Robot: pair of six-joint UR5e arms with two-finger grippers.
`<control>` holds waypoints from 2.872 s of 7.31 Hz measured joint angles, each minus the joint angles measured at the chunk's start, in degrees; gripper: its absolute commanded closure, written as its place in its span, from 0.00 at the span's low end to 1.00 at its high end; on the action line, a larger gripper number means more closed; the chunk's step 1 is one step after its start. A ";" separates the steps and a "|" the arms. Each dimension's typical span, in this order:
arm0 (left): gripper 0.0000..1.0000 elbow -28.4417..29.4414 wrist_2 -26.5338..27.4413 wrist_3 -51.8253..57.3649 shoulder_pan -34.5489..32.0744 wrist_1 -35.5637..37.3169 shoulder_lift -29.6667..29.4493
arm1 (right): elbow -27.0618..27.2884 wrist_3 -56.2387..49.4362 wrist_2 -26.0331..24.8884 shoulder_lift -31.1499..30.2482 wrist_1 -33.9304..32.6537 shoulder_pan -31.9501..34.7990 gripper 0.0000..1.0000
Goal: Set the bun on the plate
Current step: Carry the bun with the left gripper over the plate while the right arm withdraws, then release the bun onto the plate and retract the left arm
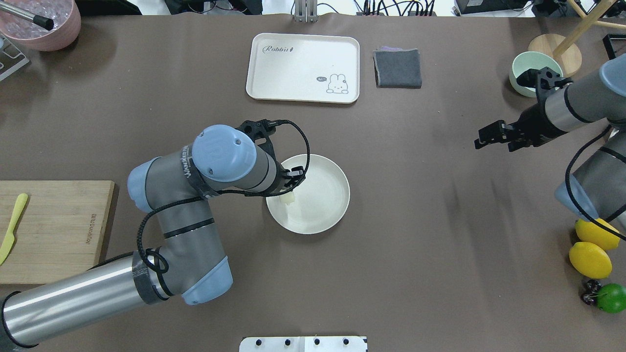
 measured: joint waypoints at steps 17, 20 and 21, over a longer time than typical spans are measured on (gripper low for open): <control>0.02 -8.98 -3.17 16.87 -7.66 12.61 4.83 | 0.72 -18.26 2.74 -6.98 -3.37 10.43 0.01; 0.02 -17.73 -16.96 45.53 -25.36 14.33 23.93 | 0.57 -39.43 3.55 -7.37 -16.51 19.94 0.01; 0.02 -17.16 -20.99 58.36 -33.10 14.38 28.96 | 0.39 -44.63 3.59 -7.37 -19.79 22.18 0.01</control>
